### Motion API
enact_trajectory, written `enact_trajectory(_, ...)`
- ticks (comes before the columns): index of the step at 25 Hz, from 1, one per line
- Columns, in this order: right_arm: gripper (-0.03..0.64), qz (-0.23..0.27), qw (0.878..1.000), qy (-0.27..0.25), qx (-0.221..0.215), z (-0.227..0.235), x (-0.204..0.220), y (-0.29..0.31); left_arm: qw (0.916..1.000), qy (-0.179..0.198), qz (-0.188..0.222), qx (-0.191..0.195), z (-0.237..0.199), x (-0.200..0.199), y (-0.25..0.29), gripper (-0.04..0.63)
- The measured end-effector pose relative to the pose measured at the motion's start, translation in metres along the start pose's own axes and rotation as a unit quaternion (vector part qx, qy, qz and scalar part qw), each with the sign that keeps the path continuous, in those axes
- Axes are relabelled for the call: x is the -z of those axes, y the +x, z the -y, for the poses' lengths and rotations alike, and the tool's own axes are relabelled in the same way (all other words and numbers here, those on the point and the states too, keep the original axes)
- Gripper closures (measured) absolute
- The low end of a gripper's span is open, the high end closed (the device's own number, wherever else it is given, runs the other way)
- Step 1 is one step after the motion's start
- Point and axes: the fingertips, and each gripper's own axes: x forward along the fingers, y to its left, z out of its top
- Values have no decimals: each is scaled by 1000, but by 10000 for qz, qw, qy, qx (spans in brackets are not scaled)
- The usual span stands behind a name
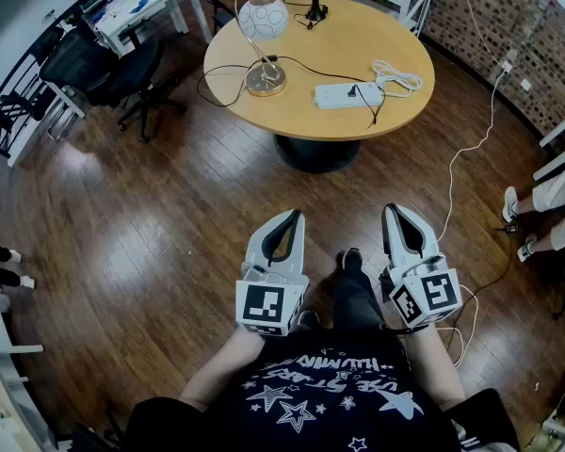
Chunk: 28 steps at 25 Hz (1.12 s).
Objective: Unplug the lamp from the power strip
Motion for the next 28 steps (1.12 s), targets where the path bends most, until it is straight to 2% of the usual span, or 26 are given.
enact_trajectory(5, 607, 203, 9994, -268, -49, 30, -15, 28, 9999, 13, 33, -146, -5, -5, 37, 591)
enact_trajectory(9, 607, 258, 9995, -173, -73, 70, -20, 61, 9996, 108, -16, -246, -9, -9, 80, 591)
enact_trajectory(14, 607, 215, 9997, -8, -98, 129, -24, 101, 9992, 39, 4, -388, -8, -21, 144, 591)
enact_trajectory(17, 607, 218, 9996, -35, -160, 159, -29, 121, 9989, 163, -30, -436, -9, -22, 177, 591)
enact_trajectory(21, 607, 125, 9992, -156, -349, 190, -32, 141, 9980, 183, -68, -593, -10, -21, 216, 591)
enact_trajectory(25, 607, -116, 9979, -38, -638, 215, -21, 157, 9971, 297, -150, -691, -7, -16, 243, 591)
enact_trajectory(28, 607, -135, 9967, -70, -798, 230, -15, 167, 9959, 321, -77, -837, -3, -21, 260, 591)
